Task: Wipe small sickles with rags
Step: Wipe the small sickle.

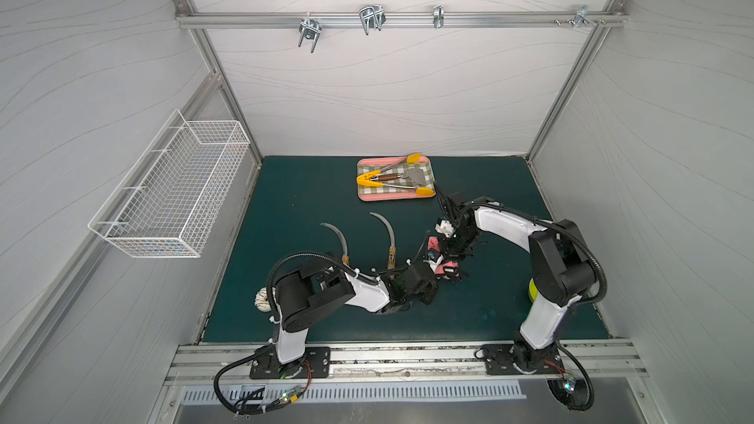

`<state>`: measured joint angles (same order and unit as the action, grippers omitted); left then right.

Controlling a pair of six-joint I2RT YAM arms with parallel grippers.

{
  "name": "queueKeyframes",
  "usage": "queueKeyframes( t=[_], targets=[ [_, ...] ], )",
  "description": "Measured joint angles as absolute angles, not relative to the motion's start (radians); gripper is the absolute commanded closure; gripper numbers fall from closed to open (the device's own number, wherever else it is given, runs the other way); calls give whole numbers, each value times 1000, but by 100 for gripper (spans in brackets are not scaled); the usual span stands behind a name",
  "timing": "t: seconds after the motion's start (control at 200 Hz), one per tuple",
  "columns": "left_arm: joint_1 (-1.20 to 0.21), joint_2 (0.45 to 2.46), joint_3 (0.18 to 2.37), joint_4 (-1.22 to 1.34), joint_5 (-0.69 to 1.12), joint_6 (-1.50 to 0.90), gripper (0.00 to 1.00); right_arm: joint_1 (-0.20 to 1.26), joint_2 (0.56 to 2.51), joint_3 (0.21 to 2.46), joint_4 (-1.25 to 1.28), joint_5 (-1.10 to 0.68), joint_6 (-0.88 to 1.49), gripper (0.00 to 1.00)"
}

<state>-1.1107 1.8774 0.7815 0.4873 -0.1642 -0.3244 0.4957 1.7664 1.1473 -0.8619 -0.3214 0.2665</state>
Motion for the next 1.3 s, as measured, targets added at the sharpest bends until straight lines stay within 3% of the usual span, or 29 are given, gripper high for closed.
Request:
queueKeyframes(
  t=[0.515, 0.845, 1.296],
  targets=[
    [-1116, 1884, 765, 530, -180, -321, 100, 375, 1830, 1172, -869, -448, 319, 84],
    [-1116, 1888, 765, 538, -184, -321, 100, 263, 1831, 1286, -935, -174, 268, 85],
    [-1116, 1890, 765, 542, -186, -322, 100, 432, 1816, 1293, -982, -53, 237, 85]
  ],
)
